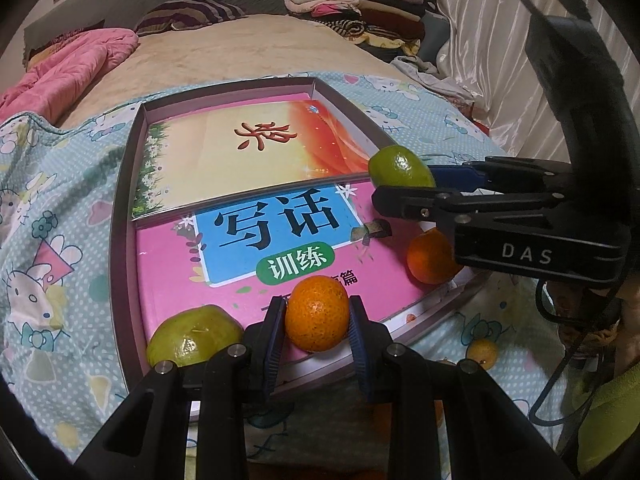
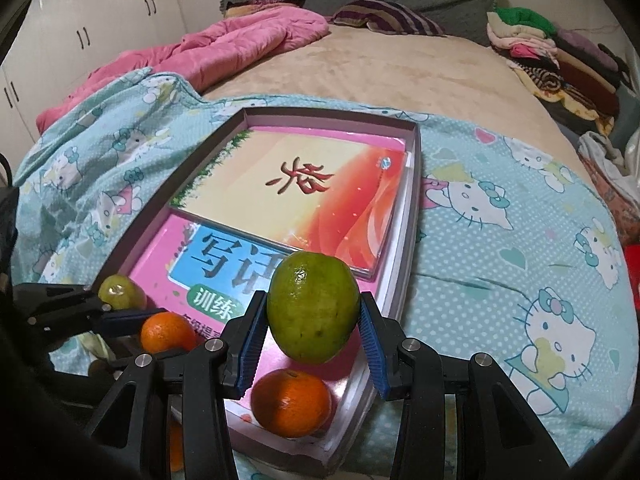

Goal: Organize fruits
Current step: 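Lift and carry the orange and green fruit over the tray with both tools, then lower both fruits into the tray and open both tools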

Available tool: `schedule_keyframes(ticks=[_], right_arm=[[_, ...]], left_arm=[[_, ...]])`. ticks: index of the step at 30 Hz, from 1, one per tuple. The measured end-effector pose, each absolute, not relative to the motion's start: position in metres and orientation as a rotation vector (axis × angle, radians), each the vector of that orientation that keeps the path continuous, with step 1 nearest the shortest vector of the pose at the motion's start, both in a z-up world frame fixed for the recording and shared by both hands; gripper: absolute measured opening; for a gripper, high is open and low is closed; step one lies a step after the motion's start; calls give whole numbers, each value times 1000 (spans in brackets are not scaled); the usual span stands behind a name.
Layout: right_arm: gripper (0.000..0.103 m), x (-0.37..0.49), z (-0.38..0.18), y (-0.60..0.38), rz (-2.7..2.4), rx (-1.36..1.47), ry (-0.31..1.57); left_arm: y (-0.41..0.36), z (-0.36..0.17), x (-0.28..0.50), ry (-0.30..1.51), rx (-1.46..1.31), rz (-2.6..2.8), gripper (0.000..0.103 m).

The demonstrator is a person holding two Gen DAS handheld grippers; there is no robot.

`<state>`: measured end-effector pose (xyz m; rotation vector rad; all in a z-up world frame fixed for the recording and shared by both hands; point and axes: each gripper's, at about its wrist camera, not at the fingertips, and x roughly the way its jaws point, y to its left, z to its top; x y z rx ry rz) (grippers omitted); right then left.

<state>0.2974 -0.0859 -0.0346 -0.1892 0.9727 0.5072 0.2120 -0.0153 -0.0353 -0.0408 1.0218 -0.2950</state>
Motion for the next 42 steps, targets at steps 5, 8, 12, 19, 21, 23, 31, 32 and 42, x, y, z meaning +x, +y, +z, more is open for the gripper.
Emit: schedule_keyframes(ticks=[5,8,12,19,21,23,31,32,42], right_arm=[[46,299,-40,-88,503,-199,985],[46,299,-41,-87,504,-210,984],[46,298,-42,-85,500,-226,981],[46,297,-43,-84,492,-237,974],[46,297,-43,-83,493,-236,972],[47,298,-42,-85,494,-219,971],[47,298,-37,-92,497,-174,956],[48,297,-35,-92,497,-175,948],[57,284,-19,-96,485,-178,888]], left_arm=[[-16,-34,211,1022,-43,-295,31],[-16,-34,211,1022,-41,-295,31],[-16,-35,211,1022,-41,-295,31],[-17,-35,211,1022,-41,-295,32],[-16,-35,211,1021,-40,-294,32],[-16,-35,211,1022,-40,-295,32],[-16,-35,211,1022,-40,-295,32],[-16,-35,211,1022,-42,-296,32],[-16,-32,209,1018,-46,-299,35]])
